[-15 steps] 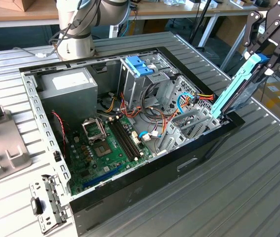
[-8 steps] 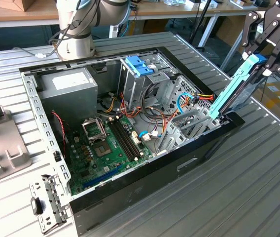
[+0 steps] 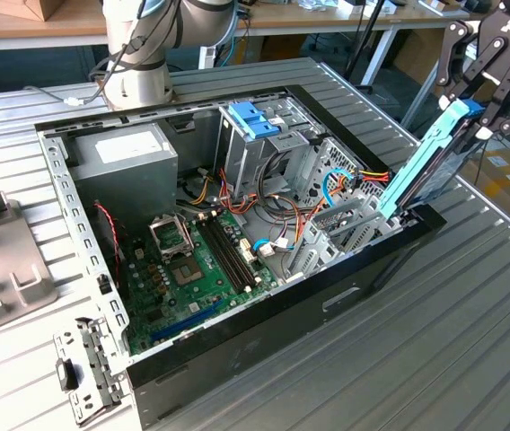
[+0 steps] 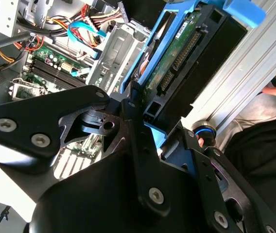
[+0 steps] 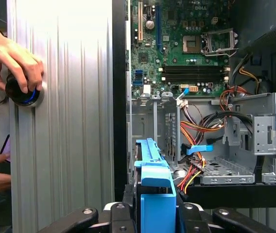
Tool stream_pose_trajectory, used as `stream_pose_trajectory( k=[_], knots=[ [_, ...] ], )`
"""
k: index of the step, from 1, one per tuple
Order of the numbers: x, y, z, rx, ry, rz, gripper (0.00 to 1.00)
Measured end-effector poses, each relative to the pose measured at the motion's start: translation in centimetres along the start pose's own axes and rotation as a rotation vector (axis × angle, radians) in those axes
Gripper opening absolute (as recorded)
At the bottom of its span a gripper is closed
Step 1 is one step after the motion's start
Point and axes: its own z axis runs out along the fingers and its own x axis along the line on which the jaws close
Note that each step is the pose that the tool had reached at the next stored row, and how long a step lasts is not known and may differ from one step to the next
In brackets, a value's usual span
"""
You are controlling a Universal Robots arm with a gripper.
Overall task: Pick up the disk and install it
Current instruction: 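Insert the disk into the insertion slot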
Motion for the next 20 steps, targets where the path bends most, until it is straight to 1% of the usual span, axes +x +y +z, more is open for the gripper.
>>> stream_pose_trajectory(
  k=[5,8,10,12,14,20],
  knots=[
    [0.00,0.11,0.13,0.0000,0.0000,0.000,0.37],
    [0.01,0.44,0.26,0.0000,0.0000,0.000,0.37],
    [-0.01,0.68,0.30,0.0000,0.0001,0.000,0.37],
    [-0.15,1.18,0.34,0.0000,0.0000,0.000,0.37],
    [-0.28,1.55,0.36,0.0000,-0.0002,0.000,0.37],
    [-0.59,2.34,0.40,0.0000,0.0000,0.000,0.37]
  ],
)
